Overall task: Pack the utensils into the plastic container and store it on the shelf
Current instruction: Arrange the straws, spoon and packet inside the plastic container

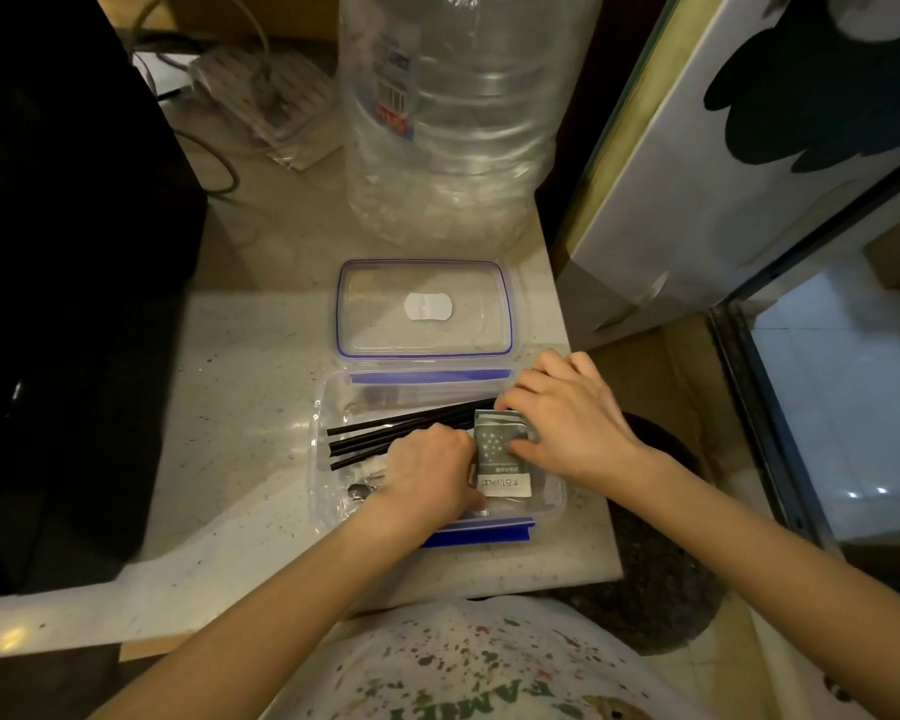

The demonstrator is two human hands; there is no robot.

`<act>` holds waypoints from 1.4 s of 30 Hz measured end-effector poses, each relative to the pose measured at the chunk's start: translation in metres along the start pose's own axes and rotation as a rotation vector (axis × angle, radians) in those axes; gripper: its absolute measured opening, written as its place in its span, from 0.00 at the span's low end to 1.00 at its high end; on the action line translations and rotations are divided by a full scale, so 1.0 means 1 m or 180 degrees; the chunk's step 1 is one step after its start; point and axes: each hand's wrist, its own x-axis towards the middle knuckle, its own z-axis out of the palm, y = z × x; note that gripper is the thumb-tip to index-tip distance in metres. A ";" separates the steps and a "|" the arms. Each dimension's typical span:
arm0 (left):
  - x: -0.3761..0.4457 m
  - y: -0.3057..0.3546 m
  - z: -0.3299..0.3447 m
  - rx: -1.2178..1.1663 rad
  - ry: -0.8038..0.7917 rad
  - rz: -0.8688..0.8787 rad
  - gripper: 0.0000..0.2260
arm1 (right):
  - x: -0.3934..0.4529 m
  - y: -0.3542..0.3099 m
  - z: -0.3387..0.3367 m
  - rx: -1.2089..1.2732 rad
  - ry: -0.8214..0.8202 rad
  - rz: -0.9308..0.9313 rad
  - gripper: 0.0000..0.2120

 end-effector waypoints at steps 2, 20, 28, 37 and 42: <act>0.001 -0.001 0.000 0.0070 -0.0027 -0.0004 0.14 | 0.002 -0.003 -0.002 0.0004 -0.0076 -0.0060 0.22; -0.015 -0.037 -0.004 -0.0335 -0.0094 0.0295 0.10 | 0.012 -0.005 0.000 0.0014 -0.0535 -0.0235 0.19; -0.014 -0.033 -0.007 -0.0029 -0.0074 0.0305 0.10 | 0.011 -0.003 0.002 0.0339 -0.0733 -0.0215 0.15; -0.014 -0.031 -0.006 0.0071 0.0005 0.0338 0.08 | 0.015 -0.007 0.001 0.0847 -0.1334 -0.0243 0.14; -0.013 -0.031 -0.006 0.0155 -0.0037 0.0338 0.08 | 0.023 0.003 -0.012 0.0988 -0.1540 -0.0201 0.14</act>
